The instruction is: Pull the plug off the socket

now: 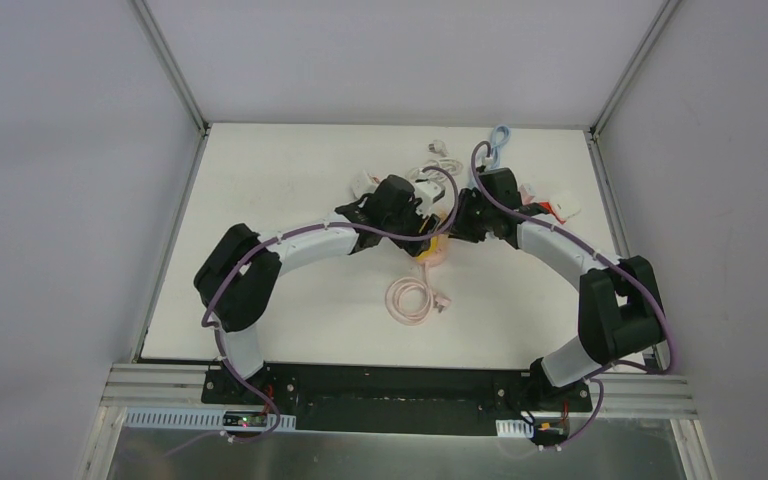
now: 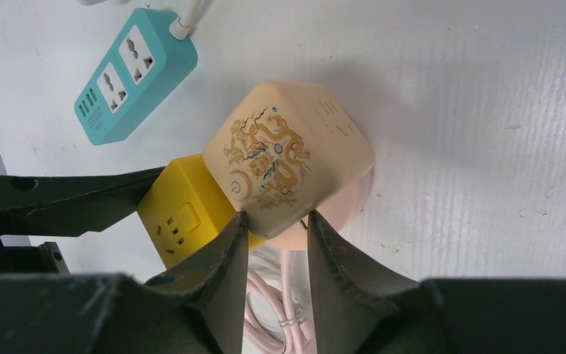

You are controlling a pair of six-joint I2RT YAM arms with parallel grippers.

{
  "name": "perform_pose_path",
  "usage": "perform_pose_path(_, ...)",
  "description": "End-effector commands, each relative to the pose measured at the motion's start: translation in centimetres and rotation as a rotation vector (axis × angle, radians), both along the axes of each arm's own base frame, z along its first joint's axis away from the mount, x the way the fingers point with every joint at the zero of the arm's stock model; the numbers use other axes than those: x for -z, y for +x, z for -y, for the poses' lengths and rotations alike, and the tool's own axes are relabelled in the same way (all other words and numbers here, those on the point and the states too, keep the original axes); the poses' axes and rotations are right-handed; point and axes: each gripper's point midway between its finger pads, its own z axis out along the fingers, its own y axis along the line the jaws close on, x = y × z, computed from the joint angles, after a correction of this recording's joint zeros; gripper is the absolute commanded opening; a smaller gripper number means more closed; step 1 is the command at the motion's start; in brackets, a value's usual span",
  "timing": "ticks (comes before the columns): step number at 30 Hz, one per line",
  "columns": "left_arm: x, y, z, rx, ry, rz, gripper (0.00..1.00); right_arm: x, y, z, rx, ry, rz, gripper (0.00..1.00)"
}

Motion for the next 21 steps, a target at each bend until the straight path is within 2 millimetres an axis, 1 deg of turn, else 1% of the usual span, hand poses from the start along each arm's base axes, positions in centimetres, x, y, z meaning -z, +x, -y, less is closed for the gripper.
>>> perform_pose_path(1, -9.7, 0.0, 3.0, 0.082, -0.196, 0.175, 0.00, 8.6, -6.9, 7.0, 0.035, -0.350, -0.318, 0.33)
perform_pose_path(3, -8.6, -0.3, 2.4, 0.138, -0.085, 0.267, 0.00, 8.7, -6.9, 7.0, 0.037, -0.352, -0.321, 0.33)
perform_pose_path(4, -8.1, -0.6, 2.3, 0.170, -0.059, 0.313, 0.00, 8.7, -6.9, 7.0, 0.036, -0.353, -0.324, 0.33)
perform_pose_path(5, -7.8, -0.8, 2.3, 0.196, -0.059, 0.346, 0.00, 8.7, -6.9, 7.0, 0.036, -0.355, -0.328, 0.33)
perform_pose_path(6, -8.0, -1.2, 2.5, 0.213, -0.085, 0.365, 0.00, 8.8, -6.9, 7.0, 0.036, -0.357, -0.332, 0.32)
perform_pose_path(8, -8.9, -1.6, 2.9, 0.207, -0.150, 0.354, 0.00, 8.8, -7.0, 7.1, 0.038, -0.361, -0.336, 0.32)
perform_pose_path(10, -10.7, -1.7, 3.6, 0.181, -0.277, 0.271, 0.00, 8.8, -6.9, 7.1, 0.039, -0.362, -0.339, 0.32)
perform_pose_path(12, -12.0, -1.2, 3.9, 0.130, -0.376, 0.191, 0.00, 8.9, -7.0, 7.1, 0.038, -0.363, -0.340, 0.32)
perform_pose_path(14, -12.2, -0.6, 3.8, 0.102, -0.344, 0.188, 0.00, 8.9, -7.0, 7.1, 0.038, -0.363, -0.340, 0.32)
perform_pose_path(16, -11.9, -0.2, 3.3, 0.069, -0.304, 0.168, 0.00, 8.9, -7.0, 7.1, 0.038, -0.364, -0.342, 0.32)
perform_pose_path(17, -12.1, 0.1, 3.0, 0.045, -0.311, 0.148, 0.00, 8.9, -7.0, 7.1, 0.038, -0.364, -0.344, 0.32)
perform_pose_path(19, -12.9, 0.5, 2.7, 0.014, -0.368, 0.078, 0.00, 8.9, -7.1, 7.1, 0.038, -0.365, -0.346, 0.32)
perform_pose_path(21, -14.5, 0.9, 2.7, -0.011, -0.480, 0.020, 0.00, 9.0, -7.1, 7.1, 0.039, -0.366, -0.351, 0.32)
